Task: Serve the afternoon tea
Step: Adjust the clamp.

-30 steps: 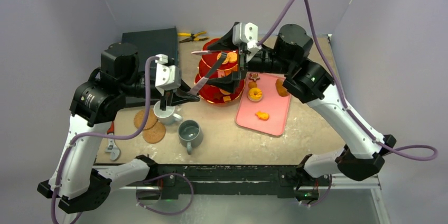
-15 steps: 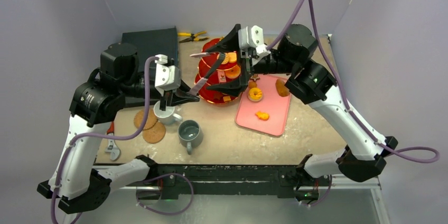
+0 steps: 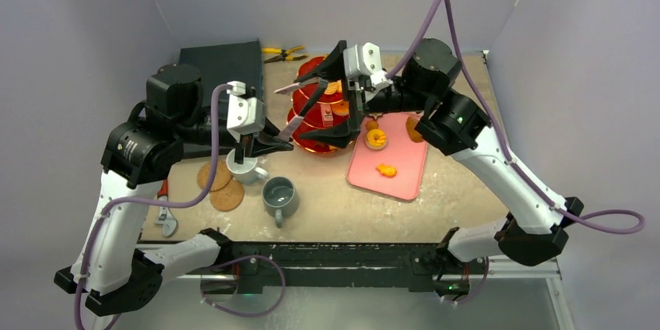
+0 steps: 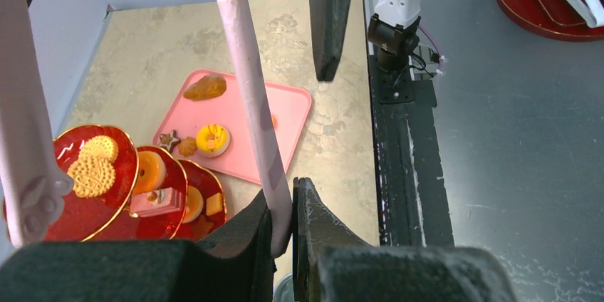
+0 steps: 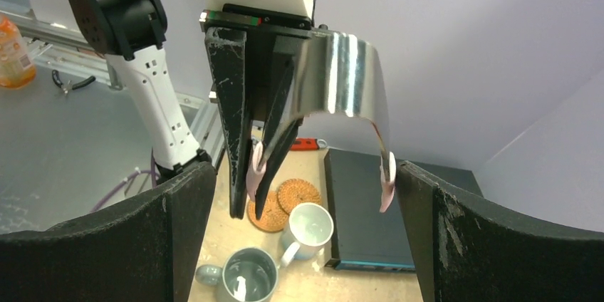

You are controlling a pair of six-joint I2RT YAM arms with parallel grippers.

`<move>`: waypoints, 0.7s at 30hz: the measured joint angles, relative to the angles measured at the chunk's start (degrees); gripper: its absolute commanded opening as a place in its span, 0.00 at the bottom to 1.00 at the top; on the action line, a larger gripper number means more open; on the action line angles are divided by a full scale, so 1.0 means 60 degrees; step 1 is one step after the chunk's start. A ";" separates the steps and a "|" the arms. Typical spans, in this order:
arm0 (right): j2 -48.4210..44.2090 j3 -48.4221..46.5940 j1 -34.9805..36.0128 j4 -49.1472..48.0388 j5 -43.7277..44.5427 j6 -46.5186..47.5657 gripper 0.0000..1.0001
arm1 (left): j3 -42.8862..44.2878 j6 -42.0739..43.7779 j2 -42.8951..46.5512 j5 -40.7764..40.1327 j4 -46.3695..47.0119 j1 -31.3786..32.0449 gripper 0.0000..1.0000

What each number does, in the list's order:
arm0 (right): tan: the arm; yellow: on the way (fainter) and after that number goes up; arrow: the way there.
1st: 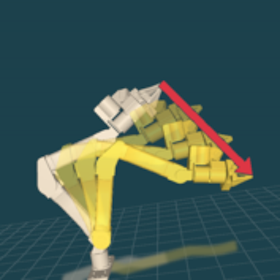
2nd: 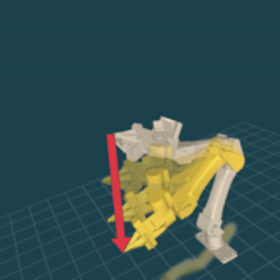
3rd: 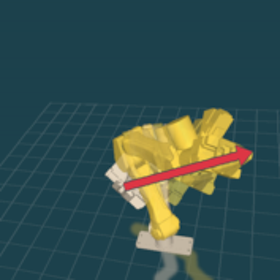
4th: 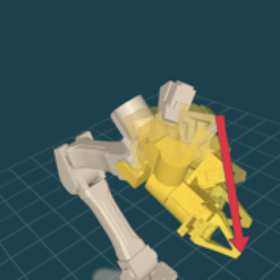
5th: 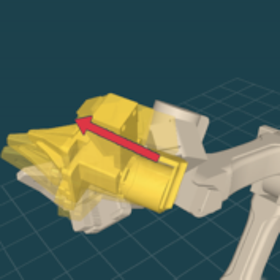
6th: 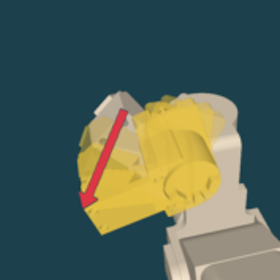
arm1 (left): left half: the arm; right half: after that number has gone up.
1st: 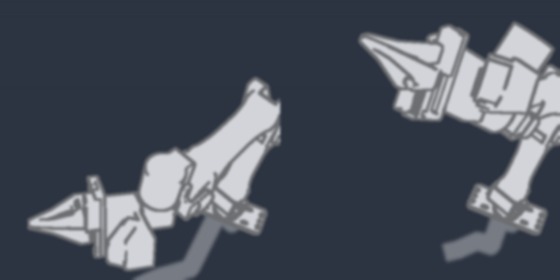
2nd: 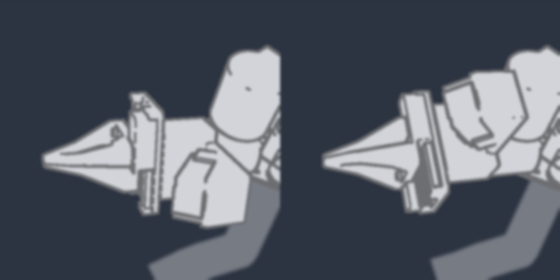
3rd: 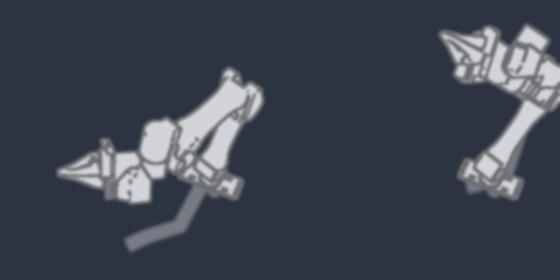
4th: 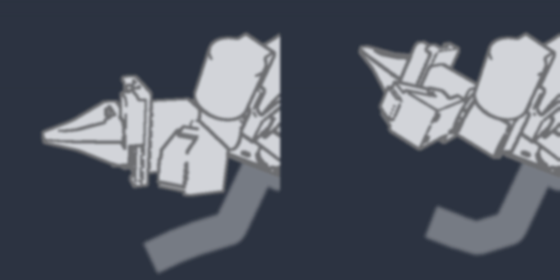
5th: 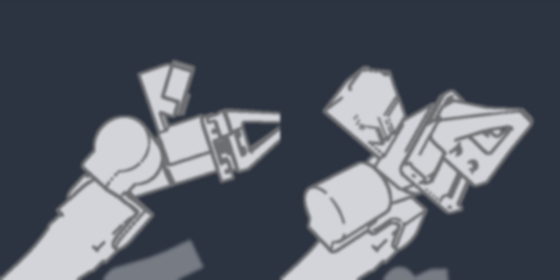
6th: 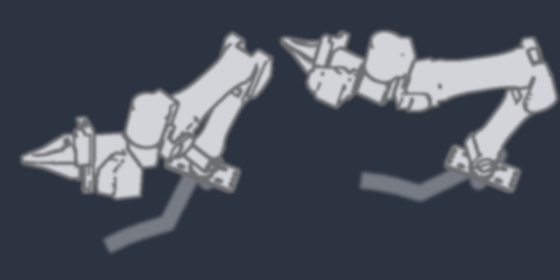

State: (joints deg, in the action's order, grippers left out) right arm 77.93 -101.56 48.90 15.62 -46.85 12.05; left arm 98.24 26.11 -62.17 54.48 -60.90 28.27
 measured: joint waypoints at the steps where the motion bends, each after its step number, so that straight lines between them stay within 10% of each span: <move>1: 0.0036 -0.0026 0.0127 -0.0015 0.0175 0.0000 0.99 | 0.0000 0.0000 0.0011 -0.0007 0.0000 0.0000 0.00; 13: 0.0514 -0.0452 0.0725 0.0124 0.1209 0.0000 0.85 | 0.0000 -0.0029 0.0036 -0.0127 -0.0051 0.0000 0.00; 21: 0.0907 -0.1461 0.0787 0.1311 0.1891 0.0073 0.95 | 0.0000 -0.0025 0.0051 -0.0160 -0.0076 0.0000 0.00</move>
State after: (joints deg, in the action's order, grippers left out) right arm 83.37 -110.32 53.63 23.49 -35.51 12.49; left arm 98.24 25.96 -61.87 53.52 -61.36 28.27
